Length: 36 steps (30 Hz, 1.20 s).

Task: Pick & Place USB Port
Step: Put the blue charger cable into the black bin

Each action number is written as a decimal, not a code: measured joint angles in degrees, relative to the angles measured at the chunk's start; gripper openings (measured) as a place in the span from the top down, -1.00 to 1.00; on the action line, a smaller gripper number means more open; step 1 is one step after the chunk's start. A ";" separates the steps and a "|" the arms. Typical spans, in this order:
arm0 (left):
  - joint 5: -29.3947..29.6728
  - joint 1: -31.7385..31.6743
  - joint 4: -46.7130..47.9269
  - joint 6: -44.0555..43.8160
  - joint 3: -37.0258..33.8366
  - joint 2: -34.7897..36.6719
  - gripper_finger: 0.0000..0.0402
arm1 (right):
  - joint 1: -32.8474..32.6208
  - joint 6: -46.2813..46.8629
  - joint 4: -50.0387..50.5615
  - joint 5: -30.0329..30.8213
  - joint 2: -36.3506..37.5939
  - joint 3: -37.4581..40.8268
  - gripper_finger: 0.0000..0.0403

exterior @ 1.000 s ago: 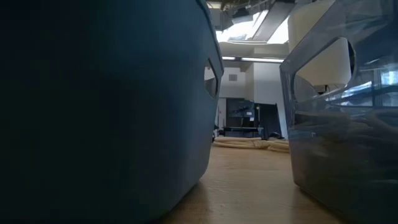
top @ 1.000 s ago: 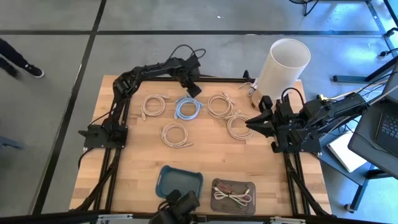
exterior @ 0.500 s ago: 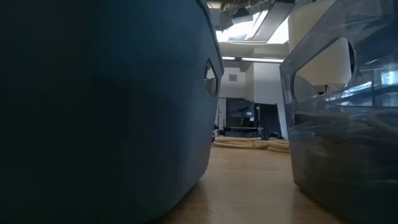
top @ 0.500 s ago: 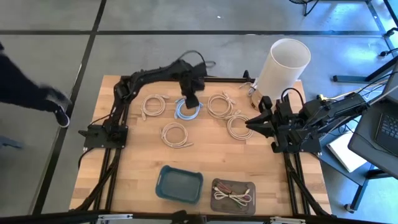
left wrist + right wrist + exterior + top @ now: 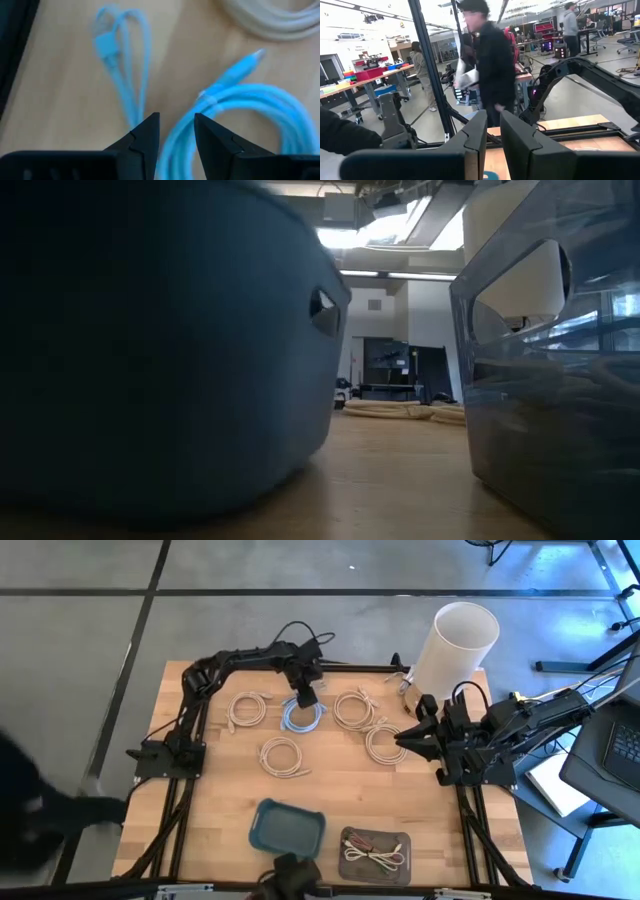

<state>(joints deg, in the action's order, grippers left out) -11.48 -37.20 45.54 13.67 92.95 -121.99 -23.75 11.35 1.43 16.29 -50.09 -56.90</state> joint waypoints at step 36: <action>-0.02 -1.72 2.23 -7.44 3.08 -3.05 0.43 | 0.01 -1.16 -0.80 1.64 0.00 -0.01 0.71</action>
<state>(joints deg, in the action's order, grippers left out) -11.51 -38.92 47.76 6.23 96.03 -125.05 -23.74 10.20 0.64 17.93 -50.09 -56.91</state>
